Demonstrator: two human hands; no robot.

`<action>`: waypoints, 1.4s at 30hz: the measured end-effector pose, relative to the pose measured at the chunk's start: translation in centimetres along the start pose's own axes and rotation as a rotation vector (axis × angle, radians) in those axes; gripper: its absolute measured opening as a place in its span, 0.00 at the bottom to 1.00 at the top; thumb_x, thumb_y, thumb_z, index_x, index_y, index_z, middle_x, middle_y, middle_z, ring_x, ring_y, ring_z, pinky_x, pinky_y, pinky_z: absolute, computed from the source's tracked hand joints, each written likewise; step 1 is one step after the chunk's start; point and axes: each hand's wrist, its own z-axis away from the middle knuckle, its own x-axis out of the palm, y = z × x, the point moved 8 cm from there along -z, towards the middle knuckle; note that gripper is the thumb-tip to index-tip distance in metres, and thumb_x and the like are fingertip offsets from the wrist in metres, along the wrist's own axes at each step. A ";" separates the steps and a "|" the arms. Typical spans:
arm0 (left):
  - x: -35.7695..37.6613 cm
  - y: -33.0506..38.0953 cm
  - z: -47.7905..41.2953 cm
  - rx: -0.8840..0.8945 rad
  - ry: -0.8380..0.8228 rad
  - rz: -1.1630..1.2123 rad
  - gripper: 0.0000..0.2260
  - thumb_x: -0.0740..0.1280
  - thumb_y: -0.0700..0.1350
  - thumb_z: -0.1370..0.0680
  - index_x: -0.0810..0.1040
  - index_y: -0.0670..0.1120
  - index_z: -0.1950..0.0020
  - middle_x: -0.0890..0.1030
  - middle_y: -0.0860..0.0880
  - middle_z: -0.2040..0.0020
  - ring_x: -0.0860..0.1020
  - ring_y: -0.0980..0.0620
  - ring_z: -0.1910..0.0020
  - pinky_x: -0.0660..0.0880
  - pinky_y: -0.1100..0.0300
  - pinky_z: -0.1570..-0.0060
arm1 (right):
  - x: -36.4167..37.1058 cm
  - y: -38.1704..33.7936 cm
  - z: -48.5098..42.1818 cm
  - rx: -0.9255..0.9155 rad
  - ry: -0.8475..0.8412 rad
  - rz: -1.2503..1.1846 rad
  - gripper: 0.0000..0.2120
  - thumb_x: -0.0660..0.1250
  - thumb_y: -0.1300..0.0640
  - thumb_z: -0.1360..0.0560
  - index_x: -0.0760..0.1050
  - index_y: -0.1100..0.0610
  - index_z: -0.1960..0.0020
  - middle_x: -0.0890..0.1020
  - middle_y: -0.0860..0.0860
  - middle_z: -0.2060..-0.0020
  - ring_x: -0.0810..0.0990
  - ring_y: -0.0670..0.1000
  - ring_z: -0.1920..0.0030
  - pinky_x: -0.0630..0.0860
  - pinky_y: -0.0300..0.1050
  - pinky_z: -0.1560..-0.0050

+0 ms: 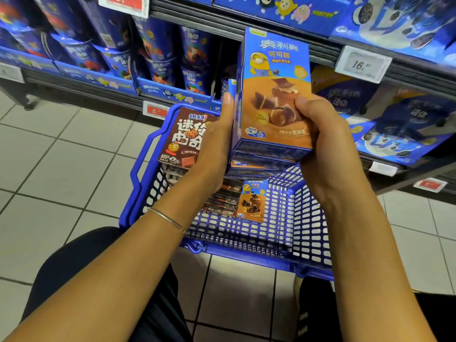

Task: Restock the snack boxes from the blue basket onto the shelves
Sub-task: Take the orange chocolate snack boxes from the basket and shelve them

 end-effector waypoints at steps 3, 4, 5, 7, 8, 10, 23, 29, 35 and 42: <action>-0.1 -0.3 0.0 -0.010 -0.004 -0.008 0.30 0.52 0.61 0.12 0.89 0.63 0.64 0.89 0.56 0.57 0.88 0.55 0.54 0.81 0.48 0.40 | 0.1 -0.2 0.3 0.004 0.001 0.050 0.18 0.64 0.58 0.20 0.73 0.65 0.33 0.86 0.56 0.52 0.85 0.54 0.53 0.82 0.48 0.53; -0.1 -0.2 0.1 -0.009 -0.010 -0.004 0.30 0.52 0.62 0.12 0.89 0.62 0.63 0.89 0.55 0.55 0.88 0.54 0.52 0.81 0.48 0.40 | 0.0 -0.2 0.4 0.014 0.005 0.054 0.19 0.65 0.58 0.20 0.73 0.66 0.32 0.86 0.57 0.51 0.85 0.55 0.52 0.82 0.49 0.52; 0.0 -0.1 0.2 -0.006 -0.014 0.001 0.30 0.52 0.62 0.12 0.90 0.61 0.61 0.90 0.53 0.52 0.88 0.51 0.49 0.81 0.46 0.38 | 0.0 -0.2 0.4 0.022 0.005 0.047 0.20 0.65 0.58 0.20 0.72 0.66 0.31 0.85 0.59 0.51 0.84 0.57 0.52 0.82 0.49 0.52; 0.0 0.3 0.4 0.000 -0.007 0.021 0.29 0.52 0.62 0.13 0.90 0.58 0.59 0.89 0.47 0.48 0.87 0.43 0.43 0.79 0.40 0.34 | -0.4 0.0 0.4 0.014 0.006 0.026 0.22 0.67 0.54 0.21 0.72 0.67 0.32 0.79 0.66 0.51 0.78 0.64 0.53 0.78 0.54 0.50; -0.1 0.4 0.4 -0.001 0.004 0.020 0.29 0.53 0.62 0.13 0.89 0.57 0.59 0.89 0.44 0.46 0.86 0.39 0.41 0.78 0.38 0.33 | -0.7 0.2 0.3 0.022 0.003 0.017 0.24 0.67 0.51 0.22 0.72 0.67 0.33 0.76 0.68 0.50 0.73 0.67 0.53 0.74 0.57 0.48; -0.3 0.4 0.5 -0.004 0.022 0.021 0.29 0.53 0.63 0.13 0.89 0.56 0.60 0.88 0.41 0.45 0.85 0.36 0.40 0.77 0.36 0.32 | -1.9 0.9 -0.3 0.053 0.030 0.010 0.28 0.67 0.42 0.22 0.74 0.64 0.33 0.77 0.71 0.45 0.73 0.76 0.45 0.72 0.62 0.41; -1.1 0.1 0.7 -0.013 0.022 0.016 0.30 0.52 0.62 0.12 0.88 0.64 0.65 0.89 0.57 0.59 0.88 0.56 0.58 0.82 0.54 0.51 | -11.3 22.7 -2.5 0.814 0.221 0.546 0.12 0.65 0.50 0.18 0.71 0.58 0.42 0.75 0.54 0.50 0.74 0.56 0.48 0.74 0.58 0.44; -1.1 -0.5 0.8 -0.044 0.013 0.049 0.31 0.53 0.63 0.13 0.87 0.64 0.68 0.88 0.58 0.62 0.87 0.58 0.61 0.81 0.56 0.55 | -11.9 26.2 -2.7 0.900 0.084 0.691 0.11 0.63 0.53 0.17 0.73 0.54 0.57 0.77 0.49 0.62 0.72 0.48 0.61 0.72 0.54 0.42; -1.4 -0.7 0.6 -0.071 0.020 0.056 0.31 0.54 0.60 0.12 0.87 0.63 0.69 0.88 0.58 0.62 0.87 0.58 0.62 0.82 0.54 0.54 | -12.7 27.8 -3.8 0.844 0.087 0.698 0.01 0.71 0.61 0.22 0.79 0.58 0.50 0.84 0.52 0.63 0.79 0.50 0.60 0.70 0.44 0.61; -1.4 -0.9 0.7 -0.057 0.011 0.042 0.31 0.54 0.57 0.11 0.87 0.63 0.67 0.88 0.58 0.62 0.87 0.59 0.62 0.83 0.61 0.62 | -14.1 27.7 -5.0 0.754 0.155 0.767 0.13 0.74 0.63 0.24 0.72 0.60 0.63 0.76 0.51 0.79 0.71 0.46 0.83 0.60 0.33 0.84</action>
